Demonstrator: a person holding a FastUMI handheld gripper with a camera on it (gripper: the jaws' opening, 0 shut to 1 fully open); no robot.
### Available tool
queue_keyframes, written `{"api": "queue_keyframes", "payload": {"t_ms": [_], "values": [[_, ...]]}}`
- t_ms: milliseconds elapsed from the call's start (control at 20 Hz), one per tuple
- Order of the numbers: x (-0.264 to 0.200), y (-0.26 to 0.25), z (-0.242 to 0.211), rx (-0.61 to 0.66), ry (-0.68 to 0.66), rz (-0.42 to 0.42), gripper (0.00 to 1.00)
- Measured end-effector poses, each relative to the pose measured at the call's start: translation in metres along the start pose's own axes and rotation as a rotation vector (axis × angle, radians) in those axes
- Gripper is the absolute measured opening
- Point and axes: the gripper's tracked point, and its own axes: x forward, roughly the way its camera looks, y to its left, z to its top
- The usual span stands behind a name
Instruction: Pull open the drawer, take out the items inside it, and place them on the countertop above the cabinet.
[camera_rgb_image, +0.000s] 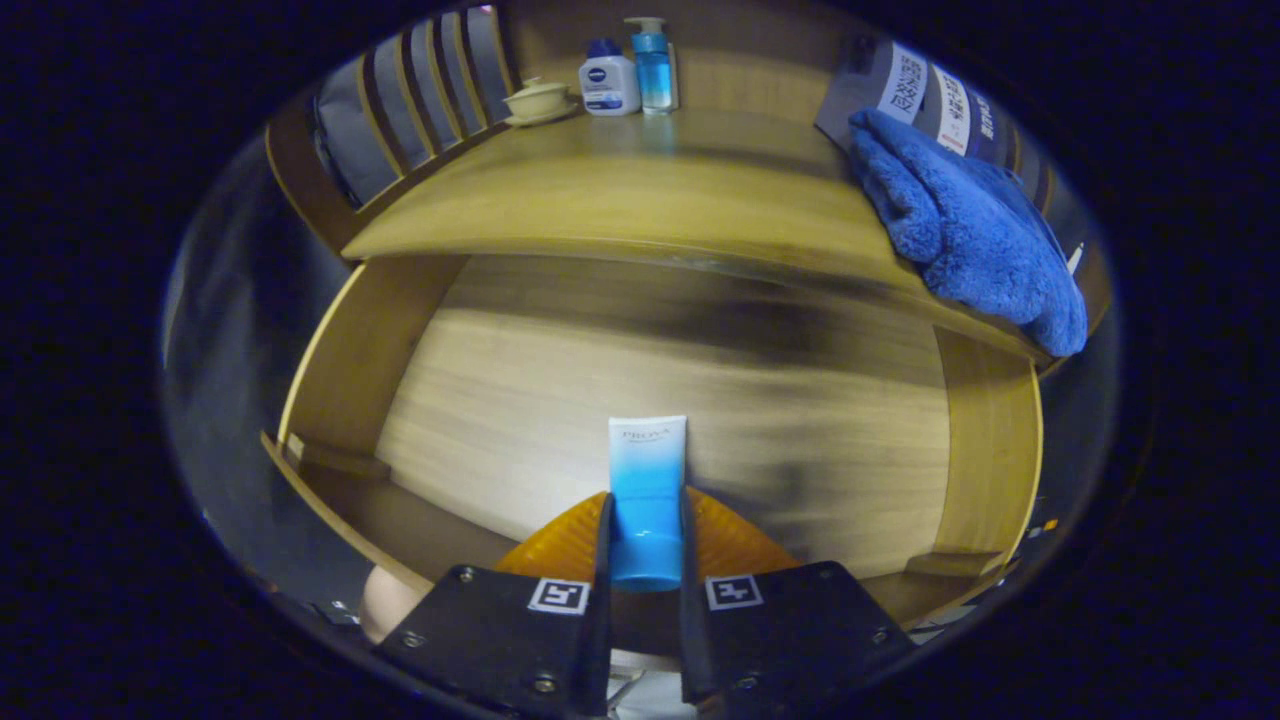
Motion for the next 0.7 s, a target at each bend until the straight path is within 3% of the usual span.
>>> {"api": "queue_keyframes", "payload": {"t_ms": [350, 500, 700], "values": [[-0.061, 0.024, 0.052, 0.014, -0.151, 0.089, 0.28], [-0.088, 0.022, 0.089, 0.032, -0.239, 0.097, 0.28], [-0.088, 0.005, 0.132, 0.085, -0.338, 0.060, 0.28]]}}
